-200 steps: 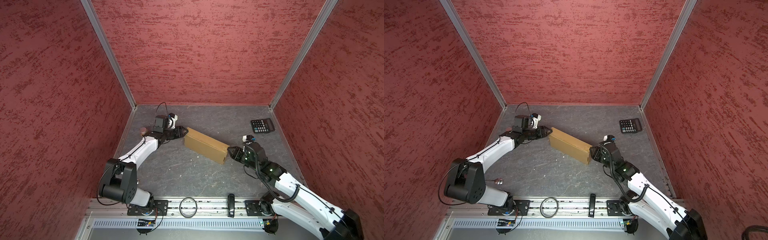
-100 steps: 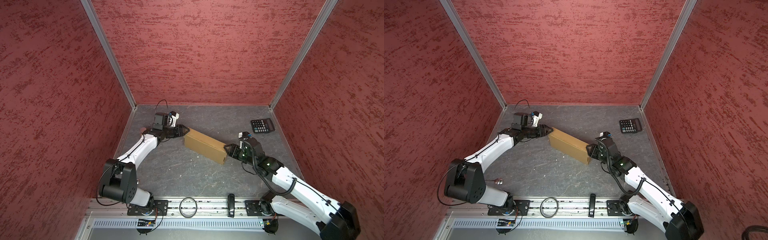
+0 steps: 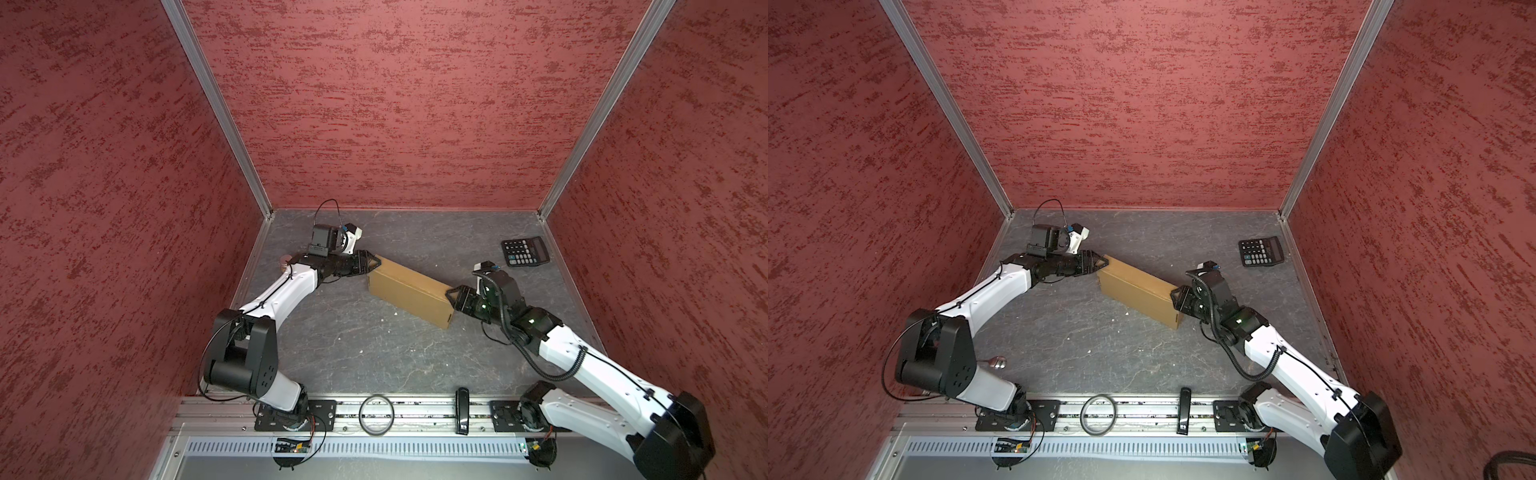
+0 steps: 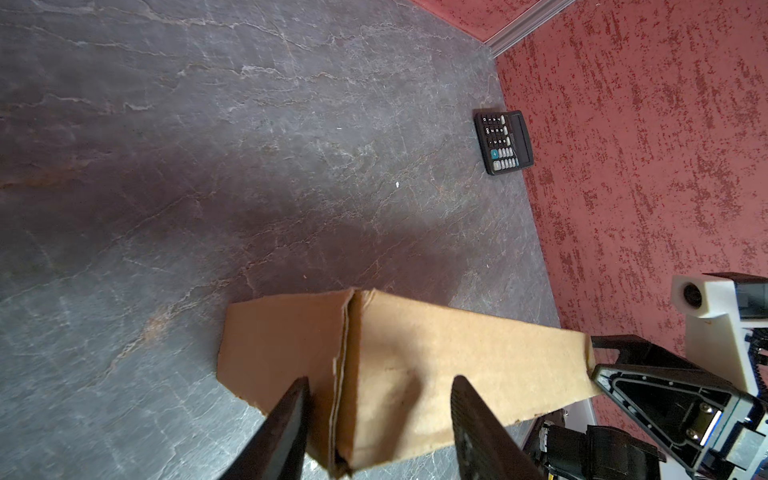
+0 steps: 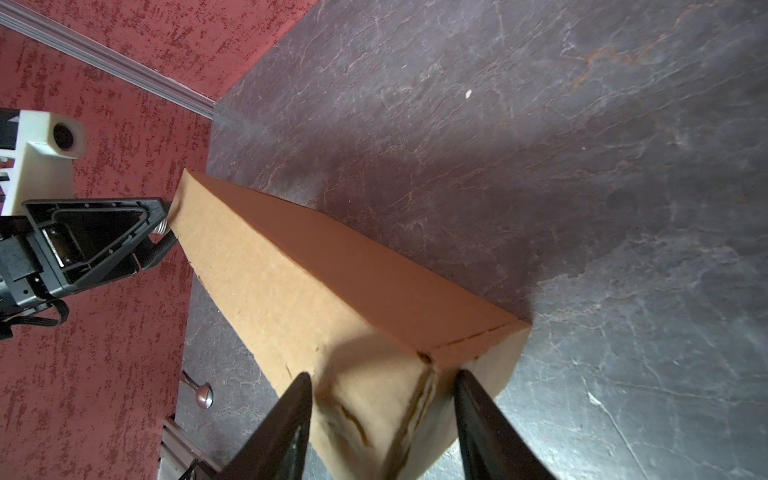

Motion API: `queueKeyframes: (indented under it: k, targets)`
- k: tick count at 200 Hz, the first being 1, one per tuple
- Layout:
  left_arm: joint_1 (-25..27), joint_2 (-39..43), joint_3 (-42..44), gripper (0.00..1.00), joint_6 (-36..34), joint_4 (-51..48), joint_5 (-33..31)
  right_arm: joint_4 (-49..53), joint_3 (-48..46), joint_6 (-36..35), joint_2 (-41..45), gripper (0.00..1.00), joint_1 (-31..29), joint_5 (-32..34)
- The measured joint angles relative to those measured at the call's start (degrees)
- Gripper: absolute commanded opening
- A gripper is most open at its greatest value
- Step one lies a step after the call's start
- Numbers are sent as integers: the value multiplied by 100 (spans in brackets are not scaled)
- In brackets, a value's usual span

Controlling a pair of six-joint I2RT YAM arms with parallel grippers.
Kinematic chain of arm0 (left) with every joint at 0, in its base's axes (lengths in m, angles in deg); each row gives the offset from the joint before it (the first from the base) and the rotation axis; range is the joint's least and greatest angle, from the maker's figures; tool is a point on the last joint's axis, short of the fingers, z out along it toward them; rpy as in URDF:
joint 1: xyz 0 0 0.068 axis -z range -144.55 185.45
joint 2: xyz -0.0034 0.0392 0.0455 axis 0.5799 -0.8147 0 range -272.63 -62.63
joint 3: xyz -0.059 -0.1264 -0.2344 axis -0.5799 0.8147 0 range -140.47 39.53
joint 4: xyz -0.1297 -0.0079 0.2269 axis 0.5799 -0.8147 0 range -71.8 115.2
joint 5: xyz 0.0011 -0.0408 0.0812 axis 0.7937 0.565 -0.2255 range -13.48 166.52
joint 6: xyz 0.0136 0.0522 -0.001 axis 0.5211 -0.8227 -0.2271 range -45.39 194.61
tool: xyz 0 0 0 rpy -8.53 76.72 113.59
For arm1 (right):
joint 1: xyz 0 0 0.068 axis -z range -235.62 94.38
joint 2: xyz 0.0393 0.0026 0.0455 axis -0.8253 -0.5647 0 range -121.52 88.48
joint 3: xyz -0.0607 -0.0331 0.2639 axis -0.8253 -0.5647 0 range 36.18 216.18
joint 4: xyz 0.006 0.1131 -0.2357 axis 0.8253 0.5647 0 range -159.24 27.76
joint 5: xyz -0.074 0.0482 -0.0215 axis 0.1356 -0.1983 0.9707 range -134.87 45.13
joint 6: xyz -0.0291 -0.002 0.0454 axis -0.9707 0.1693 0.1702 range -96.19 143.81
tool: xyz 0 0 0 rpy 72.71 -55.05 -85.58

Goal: Fold the paper box

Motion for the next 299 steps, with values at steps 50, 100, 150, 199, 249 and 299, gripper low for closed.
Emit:
queueKeyframes:
  k: [50,100,150,199,249,299]
  targets:
    - [22,166,212,52,2,2,-4,249,302,-271,-278,55,181,-81]
    - [81,496,490,52,39,-24,-149,455,717,-726,-723,54,378,-225]
    - [116,841,750,52,72,-72,-367,535,981,-1132,-1012,51,461,-378]
    - [214,1073,841,52,74,-275,-562,553,981,-1366,-984,51,474,-487]
    - [317,1224,892,52,96,-439,-636,586,848,-1478,-769,51,476,-553]
    - [490,1366,896,52,122,-684,-796,540,610,-1502,-481,52,476,-597]
